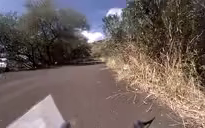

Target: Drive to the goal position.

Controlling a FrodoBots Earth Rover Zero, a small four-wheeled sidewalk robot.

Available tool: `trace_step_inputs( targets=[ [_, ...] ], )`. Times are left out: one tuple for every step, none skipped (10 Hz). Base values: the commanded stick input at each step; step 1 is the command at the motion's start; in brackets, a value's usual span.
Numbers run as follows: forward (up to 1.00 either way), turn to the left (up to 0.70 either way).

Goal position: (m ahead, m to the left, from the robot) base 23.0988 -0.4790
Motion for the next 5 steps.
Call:
trace_step_inputs(
  targets=[
    [0.7, 0.0],
    [0.7, 0.0],
    [0.7, 0.0],
    [0.7, 0.0],
    [0.7, 0.0]
  ],
)
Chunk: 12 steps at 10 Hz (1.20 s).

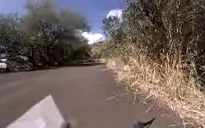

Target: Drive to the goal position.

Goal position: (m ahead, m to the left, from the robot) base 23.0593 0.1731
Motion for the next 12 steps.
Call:
trace_step_inputs(
  targets=[
    [0.7, 0.0],
    [0.6, 0.0],
    [0.5, 0.0],
    [0.5, 0.0],
    [0.5, 0.5],
    [0.5, 0.5],
    [0.5, 0.26],
    [0.5, 0.0],
    [0.5, 0.0],
    [0.5, 0.0],
    [0.5, 0.0],
    [0.5, 0.0]
  ],
)
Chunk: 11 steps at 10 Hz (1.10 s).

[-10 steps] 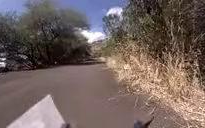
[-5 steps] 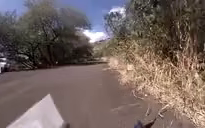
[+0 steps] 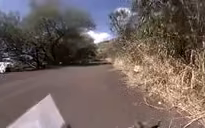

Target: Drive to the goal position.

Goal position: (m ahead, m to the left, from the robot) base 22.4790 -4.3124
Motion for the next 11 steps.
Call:
trace_step_inputs(
  targets=[
    [0.5, 0.0],
    [0.5, 0.0],
    [0.5, 0.0],
    [0.5, 0.0],
    [0.5, 0.0],
    [0.5, 0.0],
    [0.5, 0.0],
    [0.5, 0.0],
    [0.5, 0.0],
    [0.5, 0.0],
    [0.5, 0.0]
  ],
)
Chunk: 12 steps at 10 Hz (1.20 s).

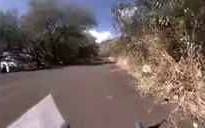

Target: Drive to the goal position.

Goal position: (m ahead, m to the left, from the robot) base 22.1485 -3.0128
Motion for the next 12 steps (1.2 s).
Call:
trace_step_inputs(
  targets=[
    [0.5, 0.0],
    [0.5, 0.0],
    [0.5, 0.0],
    [0.5, 0.0],
    [0.5, -0.5],
    [0.5, -0.5],
    [0.5, -0.5],
    [0.5, -0.38],
    [0.5, -0.05],
    [0.5, 0.0],
    [0.5, 0.0],
    [0.5, 0.0]
  ],
)
